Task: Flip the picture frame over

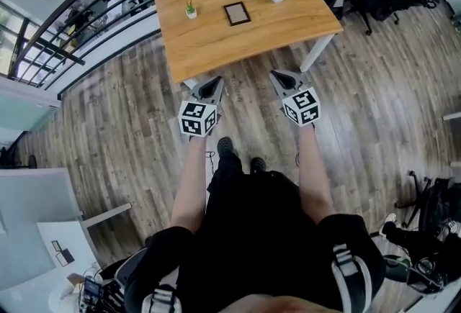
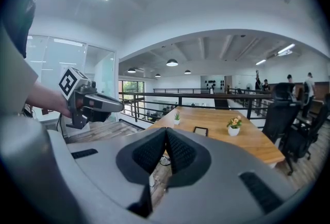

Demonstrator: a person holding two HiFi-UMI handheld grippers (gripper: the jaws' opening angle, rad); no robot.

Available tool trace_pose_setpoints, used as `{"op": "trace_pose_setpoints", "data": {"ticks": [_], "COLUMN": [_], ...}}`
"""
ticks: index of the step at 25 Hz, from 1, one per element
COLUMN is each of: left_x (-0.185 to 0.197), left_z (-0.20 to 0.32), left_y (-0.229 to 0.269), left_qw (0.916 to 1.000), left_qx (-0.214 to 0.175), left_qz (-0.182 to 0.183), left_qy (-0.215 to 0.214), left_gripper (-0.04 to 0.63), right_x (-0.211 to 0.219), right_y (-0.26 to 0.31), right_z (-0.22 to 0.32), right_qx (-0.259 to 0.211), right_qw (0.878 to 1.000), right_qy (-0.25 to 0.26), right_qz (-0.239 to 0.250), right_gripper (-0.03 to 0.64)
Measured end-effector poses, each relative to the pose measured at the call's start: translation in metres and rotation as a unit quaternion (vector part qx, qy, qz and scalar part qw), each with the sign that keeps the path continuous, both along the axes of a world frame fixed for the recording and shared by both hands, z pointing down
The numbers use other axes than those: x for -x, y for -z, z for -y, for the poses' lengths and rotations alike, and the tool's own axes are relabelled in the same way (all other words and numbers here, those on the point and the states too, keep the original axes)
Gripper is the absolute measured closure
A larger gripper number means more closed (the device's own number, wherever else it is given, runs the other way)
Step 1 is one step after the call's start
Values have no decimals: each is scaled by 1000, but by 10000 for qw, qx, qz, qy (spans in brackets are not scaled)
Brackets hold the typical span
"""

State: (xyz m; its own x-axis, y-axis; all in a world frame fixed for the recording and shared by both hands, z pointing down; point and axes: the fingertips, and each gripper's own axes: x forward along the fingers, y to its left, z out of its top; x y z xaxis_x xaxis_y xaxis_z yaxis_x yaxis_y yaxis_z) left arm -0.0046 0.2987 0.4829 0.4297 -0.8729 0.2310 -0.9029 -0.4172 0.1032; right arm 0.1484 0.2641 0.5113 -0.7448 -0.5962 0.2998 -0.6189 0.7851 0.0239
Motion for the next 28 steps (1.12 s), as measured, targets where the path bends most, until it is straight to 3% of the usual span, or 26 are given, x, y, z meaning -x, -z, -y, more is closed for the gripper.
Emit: {"op": "trace_pose_setpoints", "data": {"ticks": [5, 9, 11, 12, 17, 22, 28], "left_x": [2, 12, 21, 26, 44, 59, 81], "left_z": [9, 17, 24, 27, 37, 52, 72], "left_y": [-2, 3, 6, 5, 2, -2, -6], "left_qw": [9999, 9998, 9995, 9994, 9995, 9998, 9999], "left_qx": [-50, -180, -271, -279, -245, -171, -115], "left_qz": [50, 36, 79, 87, -9, -4, -86], "left_qy": [-89, -2, 162, 208, 184, 72, -94], "left_gripper": [570, 559, 390, 382, 375, 348, 347], "right_x": [4, 10, 15, 18, 33, 44, 65], "right_y": [-2, 3, 3, 2, 7, 7, 0], "right_z": [5, 12, 17, 18, 27, 43, 58], "right_qx": [54, 21, 9, -8, -109, -117, -36], "right_qw": [10000, 9998, 9998, 9998, 9996, 9986, 9979], "right_qy": [-37, -106, -130, -137, -242, -508, -652], "right_qz": [12, 138, 154, 123, 24, 33, 31], "right_gripper": [571, 400, 347, 328, 289, 196, 201]}}
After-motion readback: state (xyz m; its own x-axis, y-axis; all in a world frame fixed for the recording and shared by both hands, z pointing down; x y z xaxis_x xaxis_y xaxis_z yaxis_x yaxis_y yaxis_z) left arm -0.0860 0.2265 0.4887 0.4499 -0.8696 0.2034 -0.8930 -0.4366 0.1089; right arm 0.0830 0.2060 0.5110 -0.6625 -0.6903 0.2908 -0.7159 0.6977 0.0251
